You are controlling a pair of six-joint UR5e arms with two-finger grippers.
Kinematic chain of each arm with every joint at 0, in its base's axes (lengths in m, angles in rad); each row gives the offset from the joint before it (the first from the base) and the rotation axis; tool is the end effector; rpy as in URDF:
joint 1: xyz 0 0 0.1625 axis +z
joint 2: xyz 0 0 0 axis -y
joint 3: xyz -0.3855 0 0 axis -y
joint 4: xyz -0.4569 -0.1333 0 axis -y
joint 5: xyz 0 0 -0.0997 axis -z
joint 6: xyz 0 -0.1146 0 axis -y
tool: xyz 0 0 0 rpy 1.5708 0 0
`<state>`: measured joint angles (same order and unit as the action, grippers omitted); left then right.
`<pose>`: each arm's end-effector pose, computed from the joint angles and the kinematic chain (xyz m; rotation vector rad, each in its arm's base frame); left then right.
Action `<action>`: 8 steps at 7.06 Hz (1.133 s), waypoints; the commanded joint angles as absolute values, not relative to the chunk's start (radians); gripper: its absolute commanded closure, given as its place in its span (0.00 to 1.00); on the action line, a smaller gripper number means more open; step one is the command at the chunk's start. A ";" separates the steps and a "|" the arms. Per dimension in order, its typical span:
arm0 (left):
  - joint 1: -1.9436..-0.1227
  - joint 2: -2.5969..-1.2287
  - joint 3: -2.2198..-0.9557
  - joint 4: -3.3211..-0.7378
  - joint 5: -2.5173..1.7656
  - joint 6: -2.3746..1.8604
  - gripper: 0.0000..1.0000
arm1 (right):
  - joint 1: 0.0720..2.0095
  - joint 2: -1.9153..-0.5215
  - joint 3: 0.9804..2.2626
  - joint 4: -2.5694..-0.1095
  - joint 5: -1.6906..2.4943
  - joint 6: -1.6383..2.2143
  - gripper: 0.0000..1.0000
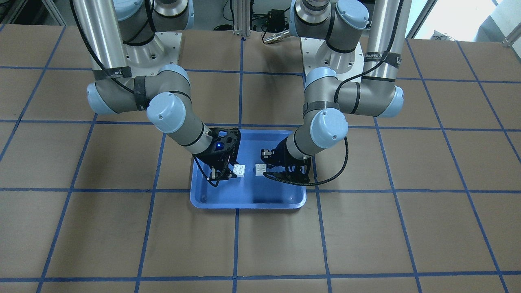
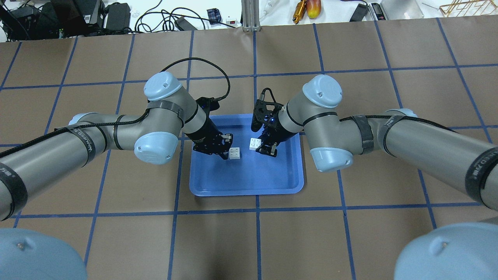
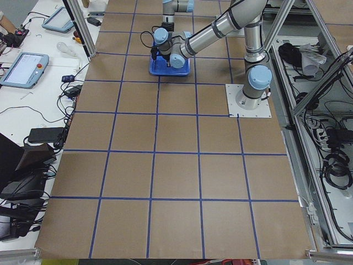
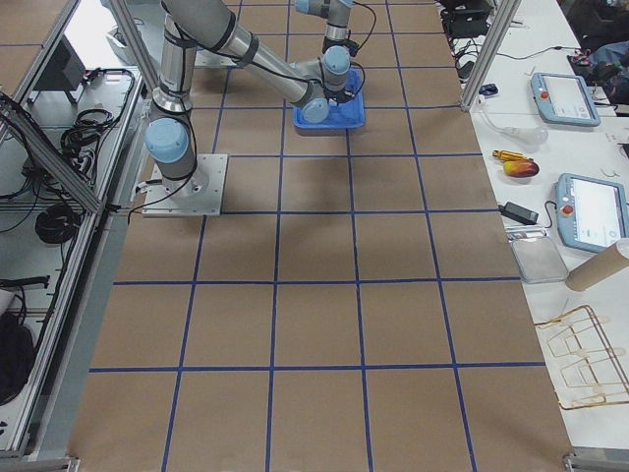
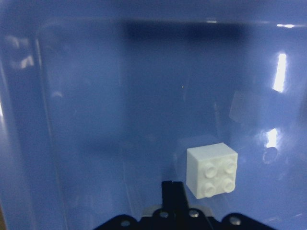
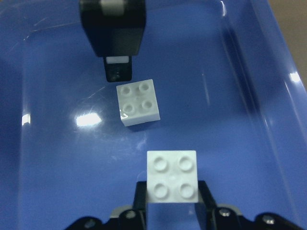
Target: Assemble white blocks and place on blue tray
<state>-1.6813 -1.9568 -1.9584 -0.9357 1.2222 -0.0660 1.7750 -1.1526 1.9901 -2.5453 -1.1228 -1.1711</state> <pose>-0.2327 -0.5335 0.0799 -0.0281 -2.7973 -0.2367 0.2958 -0.5262 0.0866 -1.7924 2.1139 -0.4618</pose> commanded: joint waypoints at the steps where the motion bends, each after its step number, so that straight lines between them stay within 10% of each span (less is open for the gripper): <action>1: -1.681 -1.956 -1.957 -0.934 1.221 -0.072 1.00 | 1.784 -1.120 1.987 -2.591 -1.124 -1.170 1.00; 8: -1.686 -1.968 -1.956 -0.893 1.227 -0.067 1.00 | 1.816 -1.115 1.994 -2.591 -1.129 -1.157 1.00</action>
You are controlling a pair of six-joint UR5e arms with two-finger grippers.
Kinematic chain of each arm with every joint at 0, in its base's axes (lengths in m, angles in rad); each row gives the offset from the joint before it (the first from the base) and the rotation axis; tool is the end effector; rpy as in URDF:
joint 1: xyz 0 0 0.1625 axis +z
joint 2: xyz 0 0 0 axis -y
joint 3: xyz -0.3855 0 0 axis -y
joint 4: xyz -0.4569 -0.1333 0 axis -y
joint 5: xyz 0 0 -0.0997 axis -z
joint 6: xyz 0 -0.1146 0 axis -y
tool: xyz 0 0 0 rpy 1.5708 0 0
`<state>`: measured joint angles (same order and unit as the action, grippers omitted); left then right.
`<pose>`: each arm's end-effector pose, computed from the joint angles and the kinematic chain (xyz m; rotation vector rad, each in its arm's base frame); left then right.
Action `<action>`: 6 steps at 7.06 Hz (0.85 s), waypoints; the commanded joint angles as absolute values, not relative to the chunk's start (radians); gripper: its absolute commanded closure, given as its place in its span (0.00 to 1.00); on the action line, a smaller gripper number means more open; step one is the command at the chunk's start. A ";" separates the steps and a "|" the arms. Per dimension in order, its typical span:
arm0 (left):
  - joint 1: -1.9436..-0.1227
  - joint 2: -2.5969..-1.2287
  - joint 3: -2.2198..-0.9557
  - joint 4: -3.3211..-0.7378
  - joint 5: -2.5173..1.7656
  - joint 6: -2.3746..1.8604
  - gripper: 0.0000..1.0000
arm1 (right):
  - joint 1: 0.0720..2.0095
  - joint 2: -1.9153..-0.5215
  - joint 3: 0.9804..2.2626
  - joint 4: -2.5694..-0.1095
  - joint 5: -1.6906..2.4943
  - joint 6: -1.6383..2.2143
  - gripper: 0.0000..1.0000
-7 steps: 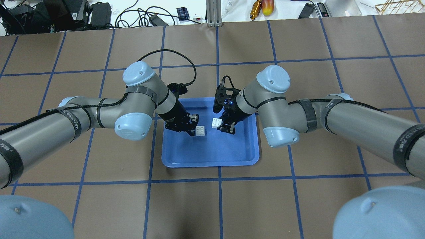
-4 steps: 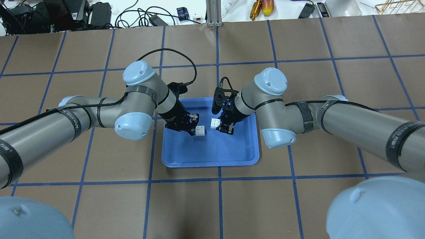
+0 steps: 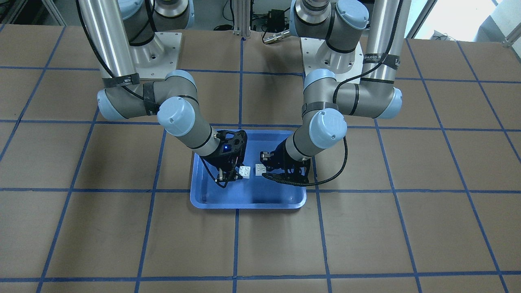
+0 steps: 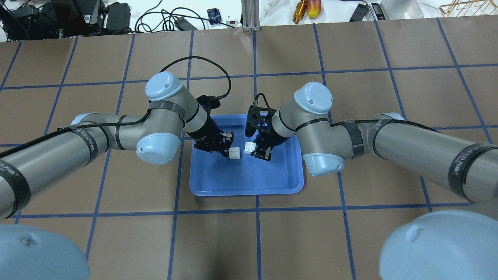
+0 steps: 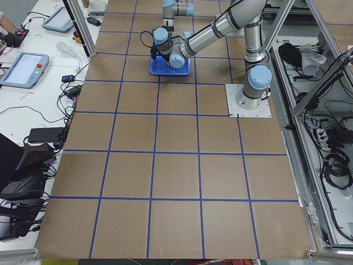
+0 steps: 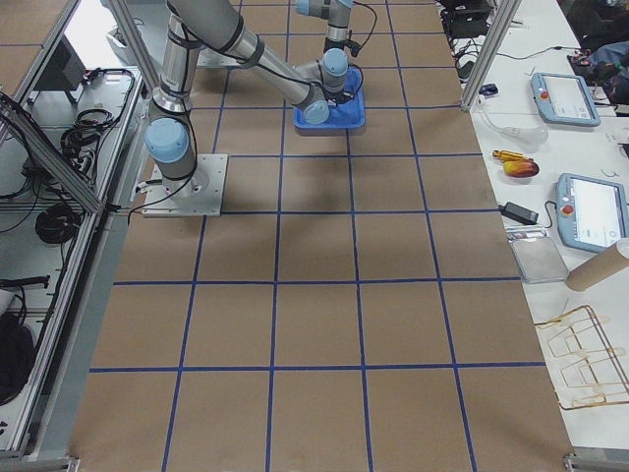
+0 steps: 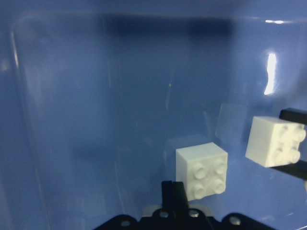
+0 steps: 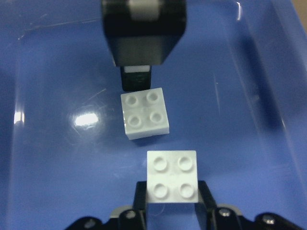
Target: Assemble white blocks and place on blue tray
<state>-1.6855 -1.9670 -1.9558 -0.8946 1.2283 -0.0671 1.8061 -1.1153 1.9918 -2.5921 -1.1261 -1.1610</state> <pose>-0.2349 -0.5377 0.0786 -0.0413 -2.8037 -0.1908 0.3117 -0.5171 0.0696 -1.8162 2.0937 -0.4596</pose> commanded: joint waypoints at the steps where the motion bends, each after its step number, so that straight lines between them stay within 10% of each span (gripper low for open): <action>1: -1.687 -1.968 -1.957 -0.893 1.227 -0.069 1.00 | 1.816 -1.115 1.996 -2.588 -1.132 -1.140 1.00; 6: -1.694 -1.965 -1.959 -0.891 1.229 -0.069 1.00 | 1.847 -1.114 1.996 -2.586 -1.158 -1.103 1.00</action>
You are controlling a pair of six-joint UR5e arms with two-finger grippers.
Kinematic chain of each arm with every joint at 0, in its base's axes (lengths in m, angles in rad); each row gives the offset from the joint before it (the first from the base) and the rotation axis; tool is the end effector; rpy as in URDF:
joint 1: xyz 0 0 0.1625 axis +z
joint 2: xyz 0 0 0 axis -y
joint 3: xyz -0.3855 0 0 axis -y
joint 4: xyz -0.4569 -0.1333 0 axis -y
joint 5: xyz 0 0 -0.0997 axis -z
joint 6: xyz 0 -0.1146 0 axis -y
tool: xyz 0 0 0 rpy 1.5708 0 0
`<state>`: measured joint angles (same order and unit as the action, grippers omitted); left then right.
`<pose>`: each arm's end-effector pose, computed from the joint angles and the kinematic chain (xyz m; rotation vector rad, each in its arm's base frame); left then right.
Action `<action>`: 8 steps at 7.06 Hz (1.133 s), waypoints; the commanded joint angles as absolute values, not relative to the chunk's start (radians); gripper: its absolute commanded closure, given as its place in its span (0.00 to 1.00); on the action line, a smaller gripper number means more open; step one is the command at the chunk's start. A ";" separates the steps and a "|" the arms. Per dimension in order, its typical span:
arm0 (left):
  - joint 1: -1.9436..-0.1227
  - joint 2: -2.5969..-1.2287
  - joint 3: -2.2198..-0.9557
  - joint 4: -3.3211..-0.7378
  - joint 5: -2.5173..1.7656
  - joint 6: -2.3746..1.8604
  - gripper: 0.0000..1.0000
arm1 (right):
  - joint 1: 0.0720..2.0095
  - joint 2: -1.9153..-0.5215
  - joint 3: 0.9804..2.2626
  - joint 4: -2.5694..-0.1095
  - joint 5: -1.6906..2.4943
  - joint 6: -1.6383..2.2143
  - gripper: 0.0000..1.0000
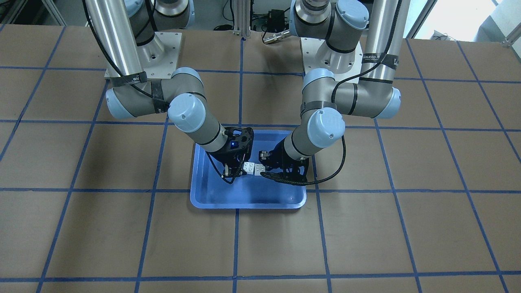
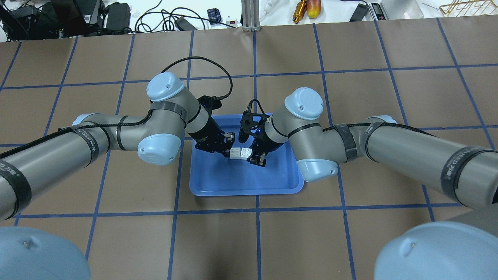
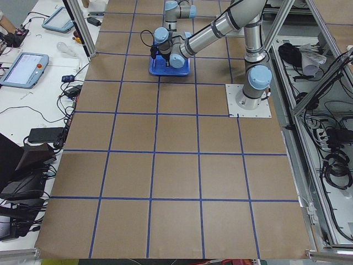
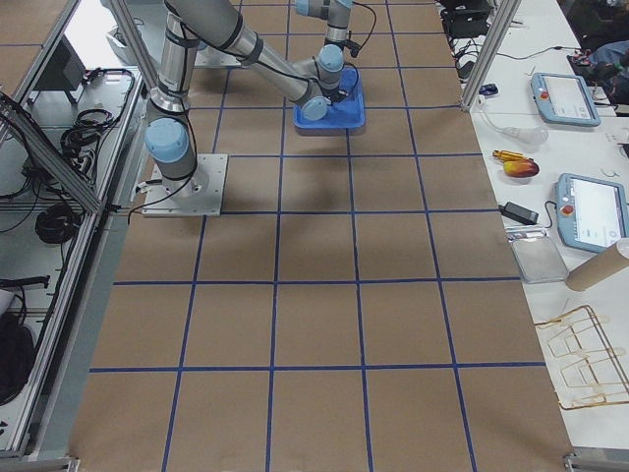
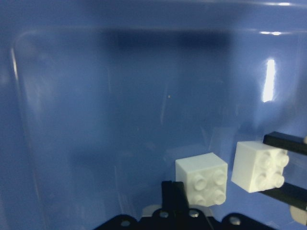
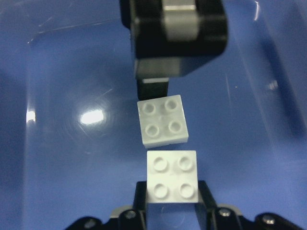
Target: Assemble white blocks and place on blue tray
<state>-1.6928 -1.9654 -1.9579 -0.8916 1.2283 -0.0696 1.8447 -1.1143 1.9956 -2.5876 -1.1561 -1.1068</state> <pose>-0.2387 -0.5355 0.0789 -0.0486 -2.8041 -0.1896 0.3279 -0.5036 0.0655 -1.8060 2.1241 -0.4102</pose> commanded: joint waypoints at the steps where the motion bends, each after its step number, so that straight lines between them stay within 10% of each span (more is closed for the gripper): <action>1: -1.694 -1.964 -1.959 -0.891 1.229 -0.069 1.00 | 1.847 -1.114 1.996 -2.588 -1.158 -1.103 0.74; 3: -1.694 -1.962 -1.959 -0.891 1.229 -0.071 1.00 | 1.847 -1.114 1.996 -2.589 -1.160 -1.101 0.21; 8: -1.695 -1.968 -1.957 -0.891 1.227 -0.075 1.00 | 1.822 -1.217 1.979 -2.519 -1.231 -0.865 0.00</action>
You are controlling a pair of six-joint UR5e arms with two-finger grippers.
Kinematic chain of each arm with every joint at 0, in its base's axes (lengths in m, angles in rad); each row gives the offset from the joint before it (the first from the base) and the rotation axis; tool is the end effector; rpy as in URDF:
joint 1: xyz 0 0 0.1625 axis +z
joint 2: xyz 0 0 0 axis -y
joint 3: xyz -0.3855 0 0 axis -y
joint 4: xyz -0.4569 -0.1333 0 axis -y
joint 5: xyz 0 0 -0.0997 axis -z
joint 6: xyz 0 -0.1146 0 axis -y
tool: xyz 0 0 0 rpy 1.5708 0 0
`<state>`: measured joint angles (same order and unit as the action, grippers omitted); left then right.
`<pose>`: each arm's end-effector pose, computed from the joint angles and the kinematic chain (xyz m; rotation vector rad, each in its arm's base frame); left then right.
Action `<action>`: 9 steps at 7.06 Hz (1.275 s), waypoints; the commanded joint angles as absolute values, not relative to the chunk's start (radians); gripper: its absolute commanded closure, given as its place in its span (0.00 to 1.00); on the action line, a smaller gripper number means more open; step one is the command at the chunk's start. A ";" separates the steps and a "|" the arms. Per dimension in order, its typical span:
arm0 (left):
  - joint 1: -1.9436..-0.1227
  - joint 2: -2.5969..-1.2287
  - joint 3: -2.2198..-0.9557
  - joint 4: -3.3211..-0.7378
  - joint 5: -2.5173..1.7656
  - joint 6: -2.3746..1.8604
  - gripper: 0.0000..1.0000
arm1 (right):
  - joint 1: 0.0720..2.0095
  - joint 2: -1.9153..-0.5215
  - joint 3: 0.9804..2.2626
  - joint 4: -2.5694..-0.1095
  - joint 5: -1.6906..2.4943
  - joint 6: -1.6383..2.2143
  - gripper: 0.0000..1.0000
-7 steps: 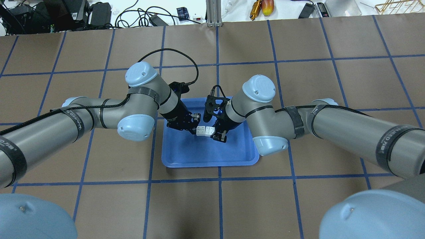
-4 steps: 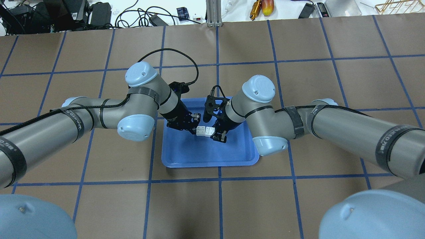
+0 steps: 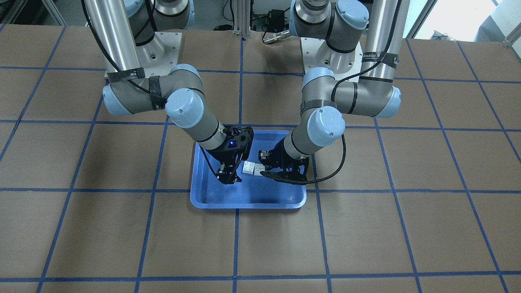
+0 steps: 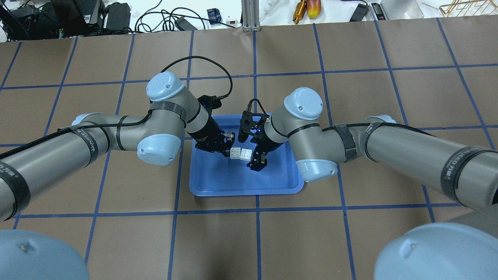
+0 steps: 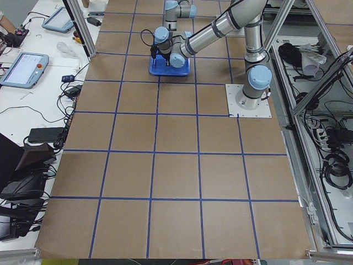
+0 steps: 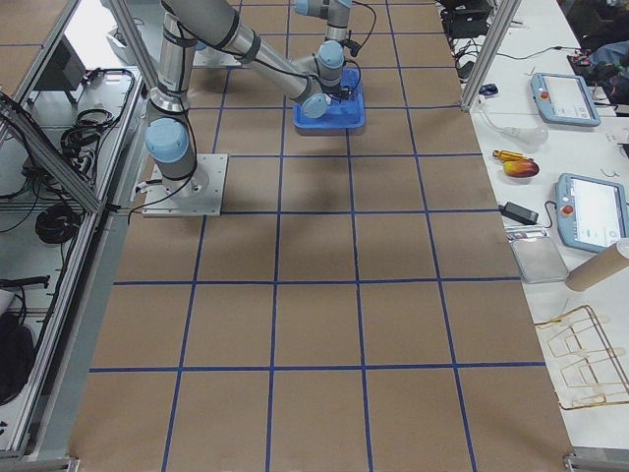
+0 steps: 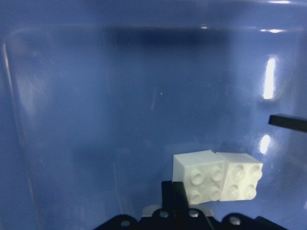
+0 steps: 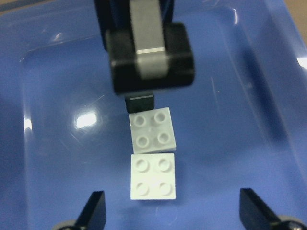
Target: Assemble white blocks and place on blue tray
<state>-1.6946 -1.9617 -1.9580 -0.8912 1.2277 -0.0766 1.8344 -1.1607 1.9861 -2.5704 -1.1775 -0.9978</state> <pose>-0.2398 -0.5354 0.0810 -0.0422 -2.8040 -0.1861 0.3223 -0.5139 0.0933 -1.6937 2.2368 -0.4292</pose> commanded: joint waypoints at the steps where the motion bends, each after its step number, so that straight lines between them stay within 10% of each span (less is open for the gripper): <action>1: -1.700 -1.968 -1.957 -0.891 1.227 -0.075 1.00 | 1.819 -1.283 1.962 -2.416 -1.327 -0.730 0.00; 9: -1.712 -1.907 -1.931 -0.911 1.340 -0.081 1.00 | 1.599 -1.432 1.546 -1.544 -1.489 -0.091 0.00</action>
